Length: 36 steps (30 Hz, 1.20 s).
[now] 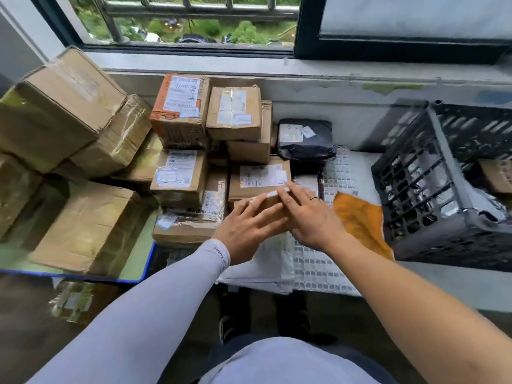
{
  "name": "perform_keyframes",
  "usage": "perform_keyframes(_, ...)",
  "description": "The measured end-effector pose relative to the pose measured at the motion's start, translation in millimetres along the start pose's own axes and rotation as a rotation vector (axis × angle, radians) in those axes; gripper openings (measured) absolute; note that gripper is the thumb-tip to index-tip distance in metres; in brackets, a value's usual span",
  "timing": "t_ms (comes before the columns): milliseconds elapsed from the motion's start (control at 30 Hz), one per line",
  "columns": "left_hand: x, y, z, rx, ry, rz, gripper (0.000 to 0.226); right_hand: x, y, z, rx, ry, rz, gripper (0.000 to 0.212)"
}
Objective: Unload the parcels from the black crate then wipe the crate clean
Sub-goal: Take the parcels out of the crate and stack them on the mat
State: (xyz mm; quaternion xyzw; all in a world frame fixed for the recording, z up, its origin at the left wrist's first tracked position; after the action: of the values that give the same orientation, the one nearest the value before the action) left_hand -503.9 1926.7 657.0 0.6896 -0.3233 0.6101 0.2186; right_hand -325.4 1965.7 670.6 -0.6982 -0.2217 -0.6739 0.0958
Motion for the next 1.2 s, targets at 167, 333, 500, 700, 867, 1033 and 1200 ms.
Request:
perform_keyframes(167,-23,21,-8,0.100,0.197,-0.120,0.102,-25,9,-27,-0.061,-0.039,-0.045,0.099)
perform_keyframes(333,-37,37,-8,0.244,0.307,-0.142,0.095,-43,11,-34,-0.109,-0.038,-0.040,0.098)
perform_keyframes(500,-30,32,-3,0.281,0.358,-0.088,0.084,-48,12,-29,-0.089,-0.116,-0.068,0.099)
perform_keyframes(700,-35,27,-3,0.346,0.391,-0.124,0.080,-46,8,-26,-0.019,-0.117,-0.104,0.096)
perform_keyframes(867,-41,27,0,0.382,0.376,-0.277,0.085,-45,6,-27,0.004,-0.063,-0.125,0.065)
perform_keyframes(1033,-46,31,11,0.405,0.359,-0.316,0.088,-61,8,-29,0.002,-0.083,-0.193,0.099)
perform_keyframes(1200,-45,27,3,0.424,0.310,-0.305,0.091,-58,7,-37,-0.008,-0.071,-0.210,0.091)
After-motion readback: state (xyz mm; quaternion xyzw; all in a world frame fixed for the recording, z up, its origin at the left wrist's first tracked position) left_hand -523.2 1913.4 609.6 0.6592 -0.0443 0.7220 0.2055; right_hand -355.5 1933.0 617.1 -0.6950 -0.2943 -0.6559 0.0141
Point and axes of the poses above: each hand's wrist, its own y-axis away from the middle knuckle, its own x-axis out of the back of the hand, z = x × y, the point moved 4 cm from there along -y, towards the middle knuckle
